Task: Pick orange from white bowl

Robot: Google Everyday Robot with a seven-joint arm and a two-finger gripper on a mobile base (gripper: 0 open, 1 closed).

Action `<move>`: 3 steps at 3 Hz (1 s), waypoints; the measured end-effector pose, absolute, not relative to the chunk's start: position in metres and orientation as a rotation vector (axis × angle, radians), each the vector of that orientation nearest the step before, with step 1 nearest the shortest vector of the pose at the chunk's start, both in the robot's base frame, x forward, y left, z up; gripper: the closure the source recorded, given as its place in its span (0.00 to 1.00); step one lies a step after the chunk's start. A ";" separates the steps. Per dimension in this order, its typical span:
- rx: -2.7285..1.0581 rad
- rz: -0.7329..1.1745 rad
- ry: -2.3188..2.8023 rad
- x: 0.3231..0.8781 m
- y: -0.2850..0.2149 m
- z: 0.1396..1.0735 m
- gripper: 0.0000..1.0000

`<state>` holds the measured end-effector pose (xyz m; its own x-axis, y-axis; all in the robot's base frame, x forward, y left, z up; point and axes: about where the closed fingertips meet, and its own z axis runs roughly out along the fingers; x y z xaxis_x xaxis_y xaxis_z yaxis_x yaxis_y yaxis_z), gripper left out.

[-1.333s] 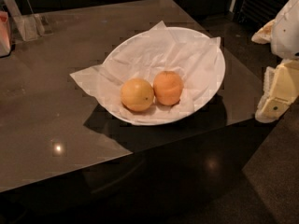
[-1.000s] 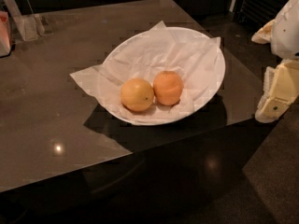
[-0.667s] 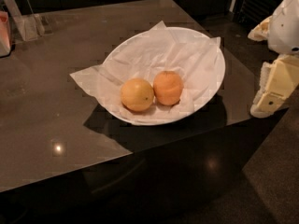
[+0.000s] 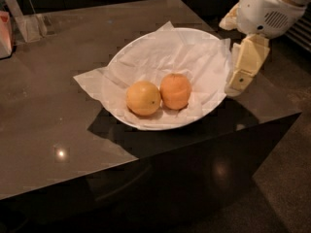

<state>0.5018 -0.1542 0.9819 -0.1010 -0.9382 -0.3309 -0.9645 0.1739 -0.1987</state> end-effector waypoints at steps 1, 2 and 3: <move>-1.794 0.088 2.069 0.504 -0.152 0.984 0.00; -1.778 0.108 2.054 0.504 -0.152 0.984 0.00; -1.801 0.219 1.981 0.505 -0.127 0.971 0.00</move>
Offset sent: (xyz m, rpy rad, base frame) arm -0.0018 -0.0004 0.0004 0.0562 -0.0103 -0.0012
